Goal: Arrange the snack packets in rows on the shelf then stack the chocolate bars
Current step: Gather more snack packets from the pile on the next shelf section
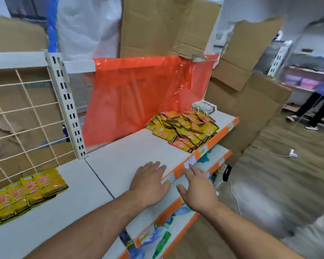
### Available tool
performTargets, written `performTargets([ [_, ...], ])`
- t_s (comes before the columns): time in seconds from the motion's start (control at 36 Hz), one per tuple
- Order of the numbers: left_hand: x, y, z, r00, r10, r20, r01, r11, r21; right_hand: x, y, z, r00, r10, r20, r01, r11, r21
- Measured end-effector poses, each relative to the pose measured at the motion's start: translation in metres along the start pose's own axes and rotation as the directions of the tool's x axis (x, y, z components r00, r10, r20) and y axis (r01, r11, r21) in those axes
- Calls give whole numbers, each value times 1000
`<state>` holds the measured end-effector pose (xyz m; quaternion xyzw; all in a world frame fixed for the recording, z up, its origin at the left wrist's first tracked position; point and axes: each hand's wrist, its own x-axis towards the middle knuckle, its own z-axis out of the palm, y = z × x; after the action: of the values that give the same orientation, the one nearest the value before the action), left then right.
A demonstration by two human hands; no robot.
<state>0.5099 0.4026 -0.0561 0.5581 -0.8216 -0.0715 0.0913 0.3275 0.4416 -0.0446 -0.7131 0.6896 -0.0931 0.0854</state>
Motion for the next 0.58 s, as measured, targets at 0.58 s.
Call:
performTargets([
  [0.58, 183, 37, 24, 995, 97, -27, -100, 969, -226, 141, 91, -13, 989, 141, -37, -141, 990, -21],
])
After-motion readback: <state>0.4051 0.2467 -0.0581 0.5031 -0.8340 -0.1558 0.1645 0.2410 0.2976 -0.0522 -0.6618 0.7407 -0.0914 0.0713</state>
